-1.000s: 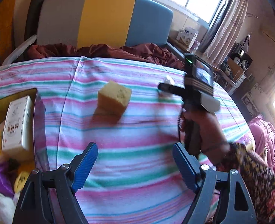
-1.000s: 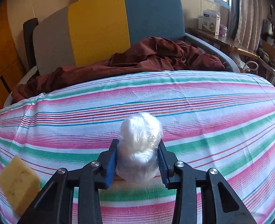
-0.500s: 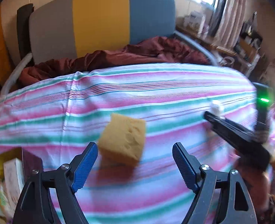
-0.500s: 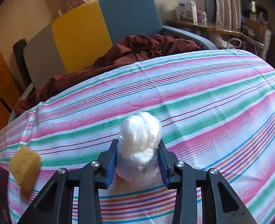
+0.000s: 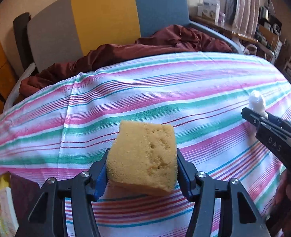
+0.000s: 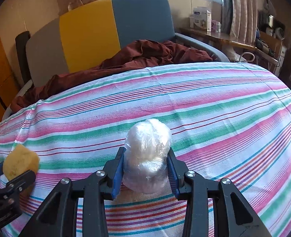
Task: Organize objects
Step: 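Carry the sponge and plastic bundle toward the gold tray with both tools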
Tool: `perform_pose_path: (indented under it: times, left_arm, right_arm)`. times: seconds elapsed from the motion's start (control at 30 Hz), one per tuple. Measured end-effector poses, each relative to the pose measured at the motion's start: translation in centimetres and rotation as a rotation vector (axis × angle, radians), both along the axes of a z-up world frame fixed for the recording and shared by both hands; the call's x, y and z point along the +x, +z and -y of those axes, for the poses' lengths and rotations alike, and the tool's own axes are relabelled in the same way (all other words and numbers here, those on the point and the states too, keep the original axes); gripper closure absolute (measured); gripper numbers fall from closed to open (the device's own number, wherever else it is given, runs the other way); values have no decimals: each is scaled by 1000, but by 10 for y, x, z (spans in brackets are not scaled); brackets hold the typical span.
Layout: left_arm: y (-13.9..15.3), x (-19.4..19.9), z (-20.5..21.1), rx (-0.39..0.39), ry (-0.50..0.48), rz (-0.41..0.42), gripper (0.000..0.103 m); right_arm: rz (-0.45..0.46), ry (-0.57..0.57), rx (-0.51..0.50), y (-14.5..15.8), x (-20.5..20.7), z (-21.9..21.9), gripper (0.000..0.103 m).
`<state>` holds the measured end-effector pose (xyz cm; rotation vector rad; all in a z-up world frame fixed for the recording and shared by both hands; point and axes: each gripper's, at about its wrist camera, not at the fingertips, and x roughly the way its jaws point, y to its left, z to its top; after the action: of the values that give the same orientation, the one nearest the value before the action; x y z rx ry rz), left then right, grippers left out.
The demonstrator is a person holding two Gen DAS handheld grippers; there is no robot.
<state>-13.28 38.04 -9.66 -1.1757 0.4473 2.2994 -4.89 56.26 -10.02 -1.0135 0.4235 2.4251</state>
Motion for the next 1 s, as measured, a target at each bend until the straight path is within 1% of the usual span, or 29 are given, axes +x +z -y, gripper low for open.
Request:
perform_pose_path:
  times: [0.1, 0.2, 0.3, 0.37, 0.5, 0.63, 0.73, 0.83, 1.0]
  left_arm:
    - [1, 5, 4, 24, 25, -18, 47]
    - [4, 21, 15, 129, 71, -15, 47]
    - [3, 38, 20, 170, 110, -12, 47]
    - [7, 49, 23, 209, 106, -22, 47]
    - [11, 72, 22, 211, 50, -49, 47]
    - [15, 92, 31, 228, 24, -76, 47]
    - [14, 103, 40, 233, 7, -73, 47]
    - [13, 113, 49, 236, -10, -77, 47]
    - [10, 125, 63, 259, -24, -57, 47]
  right_arm:
    - [-8, -3, 13, 2, 1, 1, 63]
    - [-8, -5, 22, 2, 1, 2, 63]
    - [-16, -8, 42, 4, 2, 5, 63]
    - [-26, -8, 61, 7, 4, 7, 63]
    - [-63, -2, 121, 15, 9, 17, 63]
    - [-91, 22, 184, 25, 15, 32, 63]
    - [-90, 60, 209, 31, 18, 42, 63]
    - [-67, 85, 223, 33, 21, 51, 63]
    - [-58, 111, 220, 36, 37, 66, 63]
